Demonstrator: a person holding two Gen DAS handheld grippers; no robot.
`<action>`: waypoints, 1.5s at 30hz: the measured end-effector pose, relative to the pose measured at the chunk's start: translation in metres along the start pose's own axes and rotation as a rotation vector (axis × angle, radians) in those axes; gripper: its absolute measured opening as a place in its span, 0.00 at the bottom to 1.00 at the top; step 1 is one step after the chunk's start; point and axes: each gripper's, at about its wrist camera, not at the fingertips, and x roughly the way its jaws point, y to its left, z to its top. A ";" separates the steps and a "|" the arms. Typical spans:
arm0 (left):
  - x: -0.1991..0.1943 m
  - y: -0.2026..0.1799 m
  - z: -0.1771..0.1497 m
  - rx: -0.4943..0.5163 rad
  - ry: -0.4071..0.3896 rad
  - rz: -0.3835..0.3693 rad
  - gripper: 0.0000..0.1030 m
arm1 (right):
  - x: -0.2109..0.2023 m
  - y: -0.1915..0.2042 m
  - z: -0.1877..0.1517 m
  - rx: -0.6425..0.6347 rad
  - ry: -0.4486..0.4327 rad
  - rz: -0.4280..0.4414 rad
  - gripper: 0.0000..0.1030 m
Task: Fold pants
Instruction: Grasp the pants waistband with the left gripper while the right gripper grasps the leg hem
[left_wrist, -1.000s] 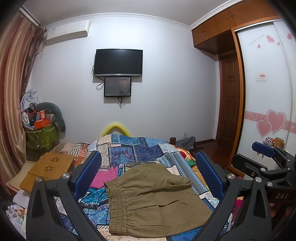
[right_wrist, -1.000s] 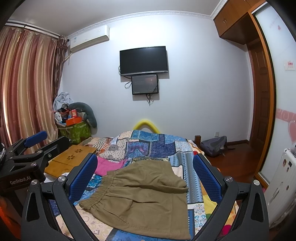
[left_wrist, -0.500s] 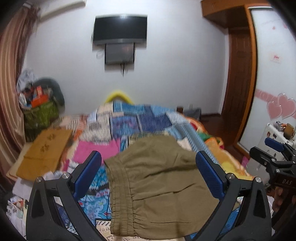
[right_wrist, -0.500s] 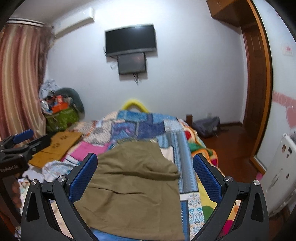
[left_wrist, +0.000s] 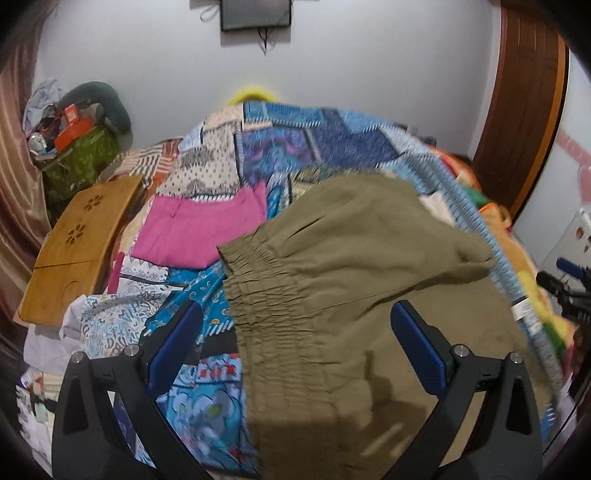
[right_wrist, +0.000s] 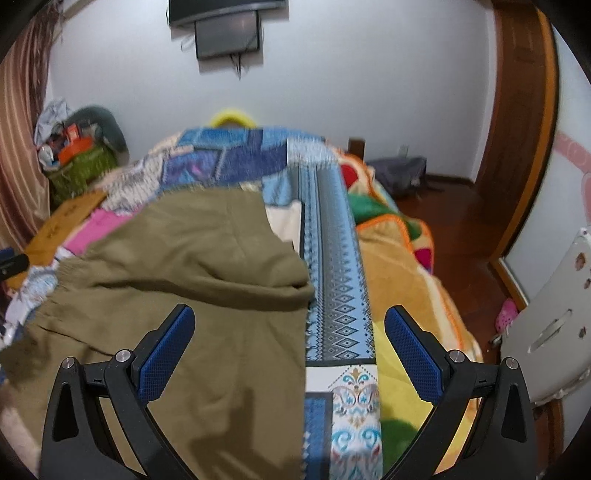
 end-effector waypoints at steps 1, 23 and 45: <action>0.007 0.003 0.000 0.008 0.020 0.001 1.00 | 0.010 -0.003 0.000 -0.008 0.018 0.003 0.99; 0.076 0.023 -0.003 0.015 0.250 -0.134 0.52 | 0.108 -0.002 -0.011 -0.075 0.229 0.155 0.30; 0.060 0.025 0.026 0.019 0.194 -0.096 0.75 | 0.069 -0.014 0.026 -0.071 0.193 0.175 0.50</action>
